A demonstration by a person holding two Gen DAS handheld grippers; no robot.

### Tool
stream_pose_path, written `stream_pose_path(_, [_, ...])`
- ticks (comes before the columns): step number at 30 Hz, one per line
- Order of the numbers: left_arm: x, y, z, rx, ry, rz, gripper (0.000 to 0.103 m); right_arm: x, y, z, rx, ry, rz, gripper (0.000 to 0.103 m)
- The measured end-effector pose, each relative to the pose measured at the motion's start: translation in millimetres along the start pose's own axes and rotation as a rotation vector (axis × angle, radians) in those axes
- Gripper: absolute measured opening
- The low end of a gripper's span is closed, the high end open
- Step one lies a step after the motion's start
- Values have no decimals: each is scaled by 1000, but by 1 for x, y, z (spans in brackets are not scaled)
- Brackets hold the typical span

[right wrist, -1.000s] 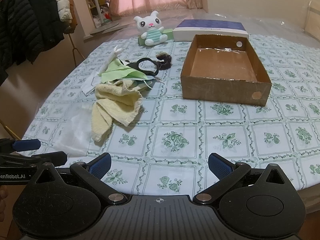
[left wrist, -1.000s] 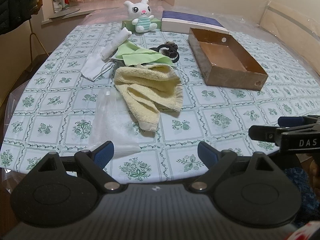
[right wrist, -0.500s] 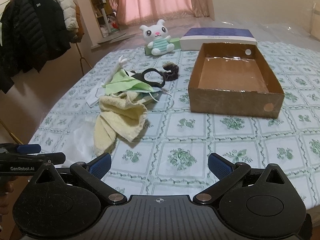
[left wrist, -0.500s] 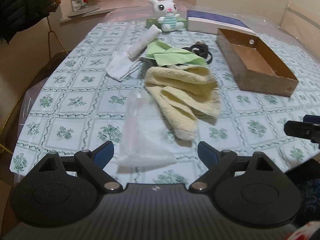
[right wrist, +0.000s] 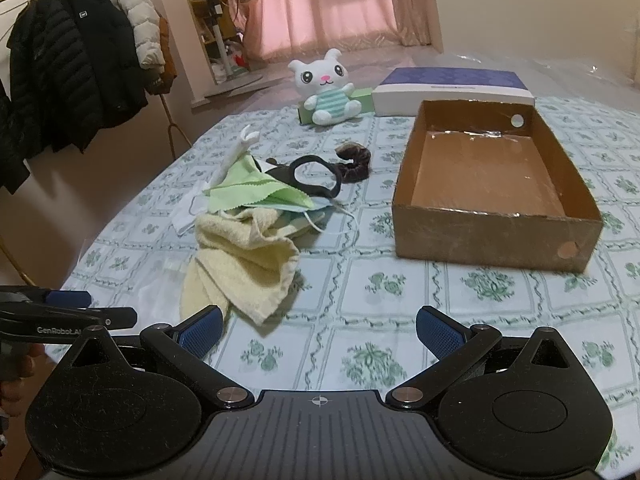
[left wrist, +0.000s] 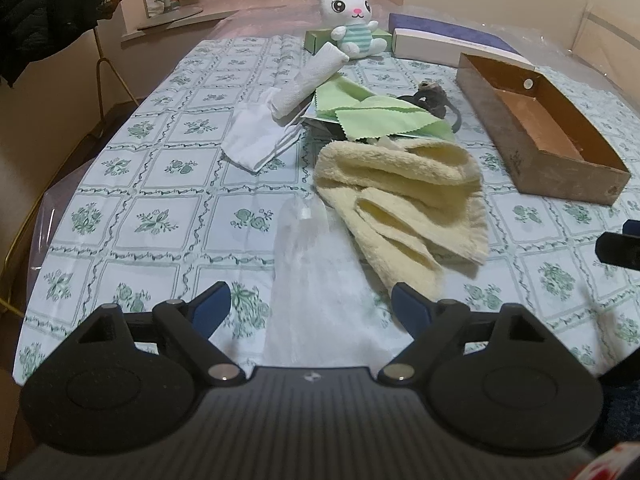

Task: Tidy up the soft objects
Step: 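Grasp the clear plastic bag with the left tool while the right tool grasps the white rolled cloth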

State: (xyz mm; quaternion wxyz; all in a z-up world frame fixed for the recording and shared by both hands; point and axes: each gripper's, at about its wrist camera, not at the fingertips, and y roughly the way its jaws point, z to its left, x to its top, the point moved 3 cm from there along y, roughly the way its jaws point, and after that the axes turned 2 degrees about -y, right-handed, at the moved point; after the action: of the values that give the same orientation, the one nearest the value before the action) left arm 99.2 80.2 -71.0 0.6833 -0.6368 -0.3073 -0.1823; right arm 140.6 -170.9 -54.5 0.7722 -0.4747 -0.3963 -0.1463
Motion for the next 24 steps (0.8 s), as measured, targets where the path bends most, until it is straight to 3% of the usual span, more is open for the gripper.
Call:
stream_pose_path(8, [10,31,7,-9,4,35,81,8,22,-7,1,-4,8,102])
stream_pose_path(17, [14,62,11,-24,-2,86,66,13,39,-15,-5,-17,11,101])
stream_pose_path(24, [17,73,10,-58,11,90,37,15,50,-21,3,-8,19,99])
